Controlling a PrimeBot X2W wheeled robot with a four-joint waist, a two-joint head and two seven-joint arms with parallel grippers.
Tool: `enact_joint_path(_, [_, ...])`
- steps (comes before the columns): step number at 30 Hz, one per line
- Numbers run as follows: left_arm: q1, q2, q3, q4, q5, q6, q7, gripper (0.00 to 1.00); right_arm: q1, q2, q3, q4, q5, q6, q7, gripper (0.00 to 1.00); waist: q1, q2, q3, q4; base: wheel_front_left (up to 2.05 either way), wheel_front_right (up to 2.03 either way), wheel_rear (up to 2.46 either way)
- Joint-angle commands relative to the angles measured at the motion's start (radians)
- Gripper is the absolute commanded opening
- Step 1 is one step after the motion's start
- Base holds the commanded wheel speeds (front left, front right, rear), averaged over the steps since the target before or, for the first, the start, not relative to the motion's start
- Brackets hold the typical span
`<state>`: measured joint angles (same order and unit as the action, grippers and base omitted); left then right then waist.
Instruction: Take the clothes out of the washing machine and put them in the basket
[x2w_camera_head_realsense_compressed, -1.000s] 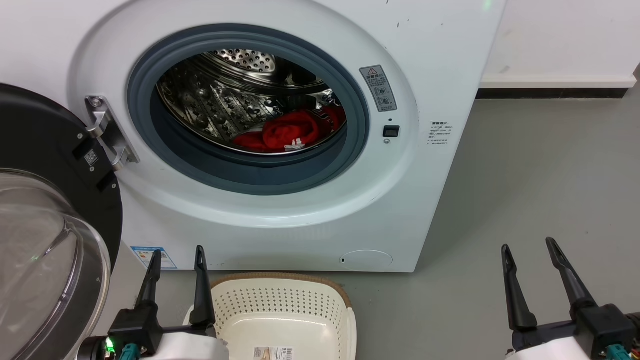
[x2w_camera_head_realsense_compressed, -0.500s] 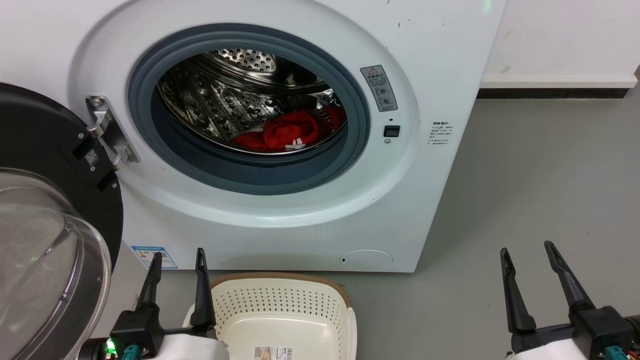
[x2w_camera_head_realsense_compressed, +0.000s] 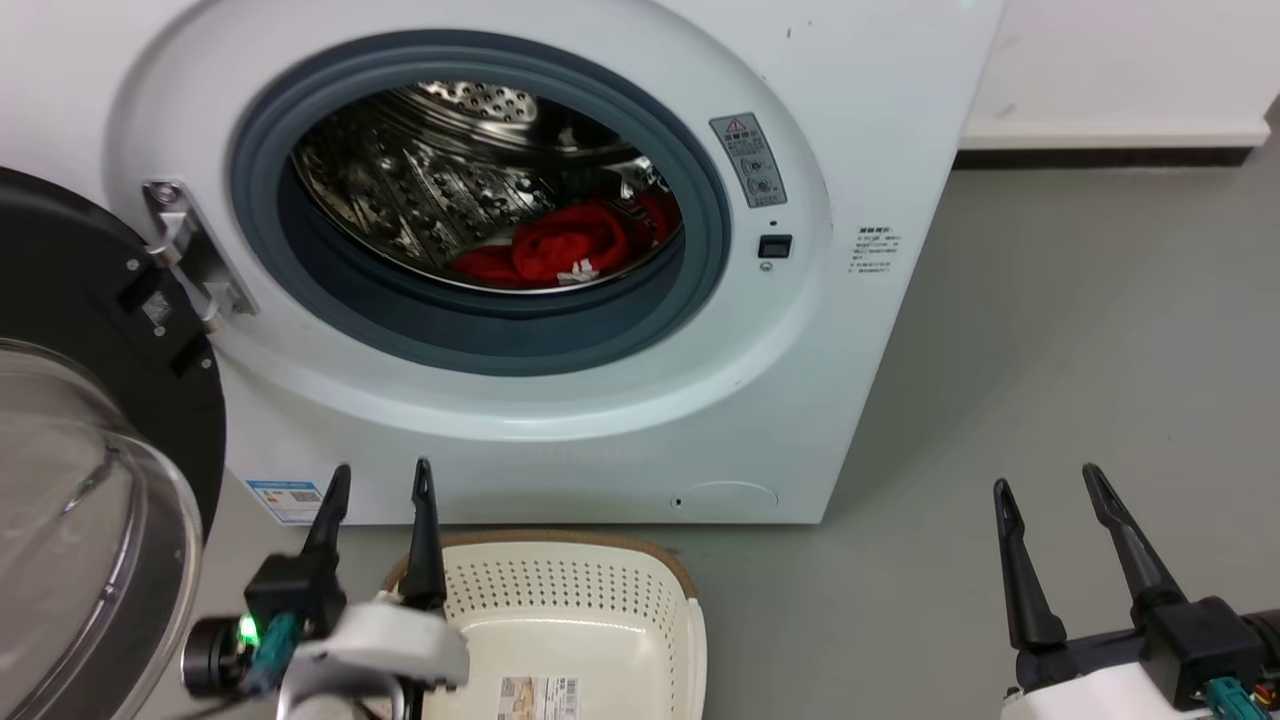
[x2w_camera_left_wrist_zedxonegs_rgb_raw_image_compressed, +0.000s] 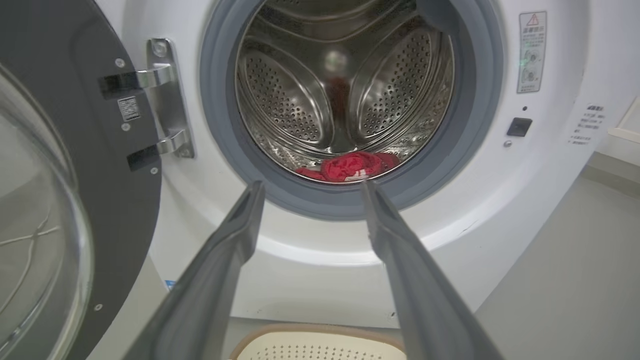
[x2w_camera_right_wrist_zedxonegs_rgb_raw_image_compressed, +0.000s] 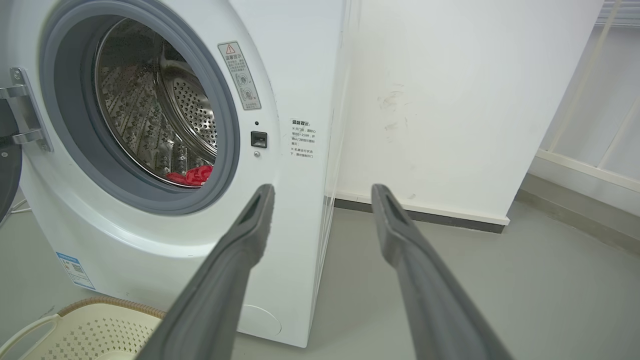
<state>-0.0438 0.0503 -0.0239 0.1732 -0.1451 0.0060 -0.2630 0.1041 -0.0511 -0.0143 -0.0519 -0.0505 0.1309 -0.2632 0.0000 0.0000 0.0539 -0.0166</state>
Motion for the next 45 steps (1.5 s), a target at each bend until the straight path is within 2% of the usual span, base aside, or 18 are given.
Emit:
enact_joint_path(1, [-0.055,0.001,0.007,0.037,0.012,-0.015,-0.003,1.0,-0.017,0.002,0.004,-0.004,0.004,0.0,-0.002,1.0,0.0,0.0,0.024,-0.015,0.0,0.0,0.0])
enact_joint_path(9, [-0.367,0.042,0.034,0.341,0.032,-0.05,-0.003,1.0,-0.079,0.002,0.016,-0.015,0.004,0.0,-0.002,1.0,0.0,0.0,0.142,-0.081,0.0,0.0,0.0])
enact_joint_path(16, [-0.675,0.117,0.007,0.606,0.049,-0.089,0.015,1.0,-0.154,0.002,0.022,-0.022,0.03,0.0,-0.002,1.0,0.0,0.0,0.269,-0.147,0.0,0.0,0.0])
enact_joint_path(24, [-0.961,0.207,-0.066,0.787,0.108,-0.112,0.106,1.0,-0.234,0.002,0.033,-0.031,0.069,0.0,-0.002,1.0,0.0,0.0,0.404,-0.222,0.0,0.0,0.0])
enact_joint_path(30, [-1.157,0.271,-0.116,0.897,0.122,-0.13,0.231,1.0,-0.288,0.002,0.039,-0.044,0.102,0.0,-0.002,1.0,0.0,0.0,0.512,-0.262,0.0,0.0,0.0])
enact_joint_path(36, [-1.323,0.301,-0.122,0.968,0.048,-0.135,0.371,1.0,-0.321,0.002,0.048,-0.049,0.129,0.0,-0.002,1.0,0.0,0.0,0.591,-0.287,0.0,0.0,0.0])
enact_joint_path(45, [-1.502,0.364,-0.241,0.985,-0.069,-0.135,0.627,1.0,-0.355,0.002,0.063,-0.058,0.161,0.0,-0.002,1.0,0.0,0.0,0.68,-0.314,0.0,0.0,0.0])
